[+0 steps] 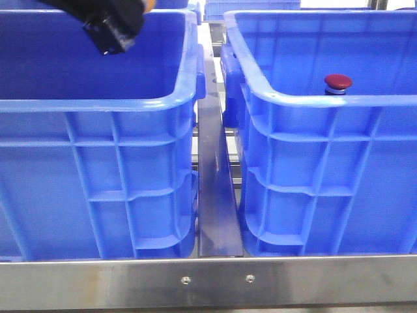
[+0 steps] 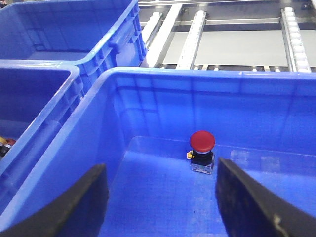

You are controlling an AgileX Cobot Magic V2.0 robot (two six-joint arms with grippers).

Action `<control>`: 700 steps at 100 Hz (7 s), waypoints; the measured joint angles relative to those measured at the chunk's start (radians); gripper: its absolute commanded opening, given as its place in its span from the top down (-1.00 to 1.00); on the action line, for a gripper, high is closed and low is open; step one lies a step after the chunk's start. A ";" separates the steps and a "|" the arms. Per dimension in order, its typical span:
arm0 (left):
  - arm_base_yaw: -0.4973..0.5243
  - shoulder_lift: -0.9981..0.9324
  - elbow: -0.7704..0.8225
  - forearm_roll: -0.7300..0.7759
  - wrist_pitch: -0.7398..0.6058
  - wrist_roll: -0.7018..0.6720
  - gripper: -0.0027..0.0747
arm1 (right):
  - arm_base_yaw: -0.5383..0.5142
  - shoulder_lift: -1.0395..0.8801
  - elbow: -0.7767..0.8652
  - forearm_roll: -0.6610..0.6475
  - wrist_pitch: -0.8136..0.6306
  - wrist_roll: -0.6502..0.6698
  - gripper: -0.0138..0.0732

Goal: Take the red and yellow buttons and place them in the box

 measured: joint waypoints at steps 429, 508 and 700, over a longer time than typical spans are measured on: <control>-0.137 -0.018 0.006 -0.376 0.086 0.493 -0.39 | -0.164 1.046 -0.515 0.139 -0.171 -0.124 0.29; -0.137 -0.018 0.006 -0.376 0.086 0.493 -0.39 | -0.164 1.052 -0.520 0.138 -0.102 -0.124 -0.44; 0.423 -0.718 0.556 -0.359 -0.350 0.417 0.98 | -0.043 -0.139 0.148 0.093 -0.082 -0.145 0.90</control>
